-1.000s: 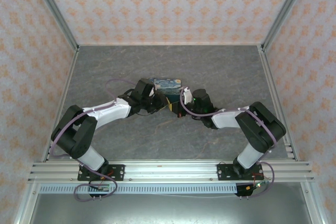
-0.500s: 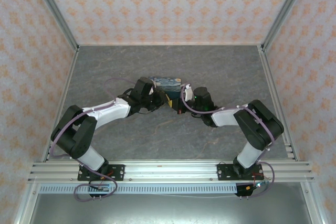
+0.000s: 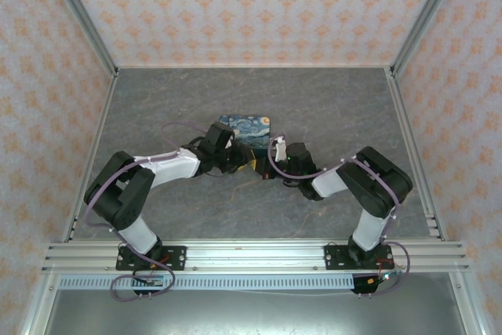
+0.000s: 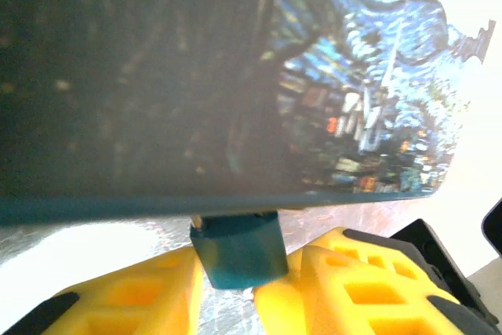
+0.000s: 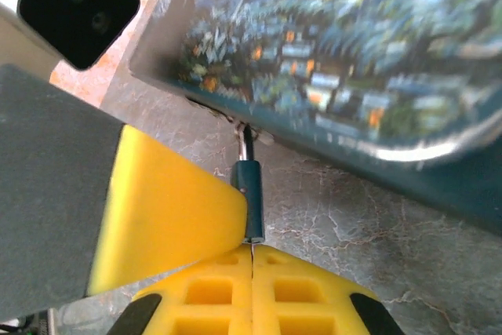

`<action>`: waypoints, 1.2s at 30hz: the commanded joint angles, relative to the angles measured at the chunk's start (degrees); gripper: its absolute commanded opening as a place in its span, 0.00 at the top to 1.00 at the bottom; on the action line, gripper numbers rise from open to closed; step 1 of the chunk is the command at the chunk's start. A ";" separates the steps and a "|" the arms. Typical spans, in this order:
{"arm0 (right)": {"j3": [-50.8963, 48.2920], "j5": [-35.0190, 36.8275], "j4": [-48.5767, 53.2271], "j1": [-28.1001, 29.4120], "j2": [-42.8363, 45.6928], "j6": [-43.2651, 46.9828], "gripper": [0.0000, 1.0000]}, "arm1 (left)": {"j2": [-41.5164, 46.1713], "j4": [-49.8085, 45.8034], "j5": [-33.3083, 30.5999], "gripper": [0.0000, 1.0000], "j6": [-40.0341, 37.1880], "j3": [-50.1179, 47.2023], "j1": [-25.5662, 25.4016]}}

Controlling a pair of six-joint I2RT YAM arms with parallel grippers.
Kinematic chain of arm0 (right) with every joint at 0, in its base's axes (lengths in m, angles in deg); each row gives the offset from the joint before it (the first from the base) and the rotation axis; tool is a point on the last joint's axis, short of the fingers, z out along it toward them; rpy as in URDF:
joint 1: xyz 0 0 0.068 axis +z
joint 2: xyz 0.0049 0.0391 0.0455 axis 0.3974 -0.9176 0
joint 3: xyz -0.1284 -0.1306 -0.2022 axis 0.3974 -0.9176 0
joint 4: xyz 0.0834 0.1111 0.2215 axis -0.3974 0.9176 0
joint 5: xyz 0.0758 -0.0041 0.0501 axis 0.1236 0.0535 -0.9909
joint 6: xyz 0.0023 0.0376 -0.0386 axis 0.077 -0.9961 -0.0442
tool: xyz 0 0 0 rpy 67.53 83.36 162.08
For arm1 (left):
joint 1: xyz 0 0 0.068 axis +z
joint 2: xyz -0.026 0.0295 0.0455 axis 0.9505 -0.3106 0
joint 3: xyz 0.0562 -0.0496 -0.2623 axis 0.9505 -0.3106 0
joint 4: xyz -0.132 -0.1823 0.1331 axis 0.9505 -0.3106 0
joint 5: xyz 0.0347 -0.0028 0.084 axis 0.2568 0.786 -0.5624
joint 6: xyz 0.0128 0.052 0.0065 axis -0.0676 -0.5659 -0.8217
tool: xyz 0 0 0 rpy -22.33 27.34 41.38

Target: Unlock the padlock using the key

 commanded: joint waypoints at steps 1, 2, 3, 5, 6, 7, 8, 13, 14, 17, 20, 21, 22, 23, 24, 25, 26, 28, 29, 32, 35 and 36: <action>-0.77 2.17 -6.13 0.43 -1.58 -4.23 1.00 | 2.57 -0.07 -0.14 0.56 0.01 -2.03 1.42; -0.84 2.41 -6.23 0.64 -1.84 -4.56 1.00 | 3.31 -0.07 -0.18 0.54 -0.14 -2.50 1.85; -1.04 2.91 -6.20 0.99 -1.96 -4.98 1.00 | 4.31 0.08 -0.18 0.51 -0.17 -3.31 2.40; -0.96 3.19 -6.07 1.36 -2.06 -6.01 1.00 | 6.35 0.54 -0.44 0.45 -0.12 -4.76 3.31; -0.87 3.06 -5.88 1.50 -2.07 -6.66 1.00 | 7.49 0.71 -0.68 0.42 0.00 -5.56 3.75; -0.68 2.93 -5.56 1.63 -2.01 -7.60 1.00 | 8.68 1.18 -1.09 0.39 0.29 -6.39 4.16; -0.44 2.73 -5.32 1.81 -1.96 -8.43 1.00 | 9.59 1.99 -1.43 0.37 0.79 -7.35 4.38; 0.32 3.50 -3.99 3.42 -1.00 -13.80 1.00 | 12.97 13.31 -2.21 0.37 7.68 -13.75 4.80; 0.44 3.75 -3.95 3.64 -0.89 -14.81 1.00 | 13.14 15.46 -2.29 0.37 8.97 -14.78 4.77; 0.46 3.91 -4.88 3.83 -1.29 -19.11 1.00 | 13.41 21.09 -2.81 0.40 12.55 -17.29 4.79; 0.54 4.09 -5.83 3.87 -1.60 -22.86 1.00 | 13.53 21.97 -3.41 0.42 14.32 -18.08 4.75; 0.63 4.20 -5.96 3.99 -1.55 -23.78 1.00 | 13.27 21.55 -3.32 0.42 14.49 -17.92 4.79; 0.55 4.48 -6.17 3.92 -1.45 -24.59 1.00 | 12.95 21.20 -3.26 0.43 14.72 -17.75 4.81; 0.54 4.62 -6.40 3.92 -1.45 -25.20 1.00 | 12.50 21.44 -3.10 0.43 15.05 -17.65 4.78; 0.45 4.75 -6.68 3.93 -1.38 -25.91 1.00 | 11.86 22.16 -2.79 0.44 15.48 -17.73 4.79; 0.46 4.69 -6.92 3.92 -1.38 -26.58 1.00 | 11.14 23.10 -2.44 0.44 16.10 -17.82 4.78; 0.59 4.60 -6.96 3.92 -1.36 -27.32 1.00 | 10.45 24.20 -2.09 0.45 16.56 -17.89 4.83; 0.87 4.29 -6.94 3.95 -1.68 -29.28 1.00 | 9.01 25.70 -1.47 0.47 17.36 -17.82 4.63; 0.92 4.11 -6.98 3.92 -1.75 -30.31 1.00 | 8.59 26.01 -1.42 0.47 17.49 -17.74 4.43; 1.07 4.11 -7.16 3.92 -2.04 -33.19 1.00 | 7.84 25.73 -1.84 0.49 17.24 -17.43 4.09; 1.20 4.11 -7.13 3.92 -1.80 -34.55 1.00 | 7.18 25.63 -2.12 0.49 16.97 -17.29 3.86; 1.28 3.99 -6.95 3.92 -1.74 -34.90 1.00 | 6.83 25.80 -1.92 0.50 16.97 -17.16 3.79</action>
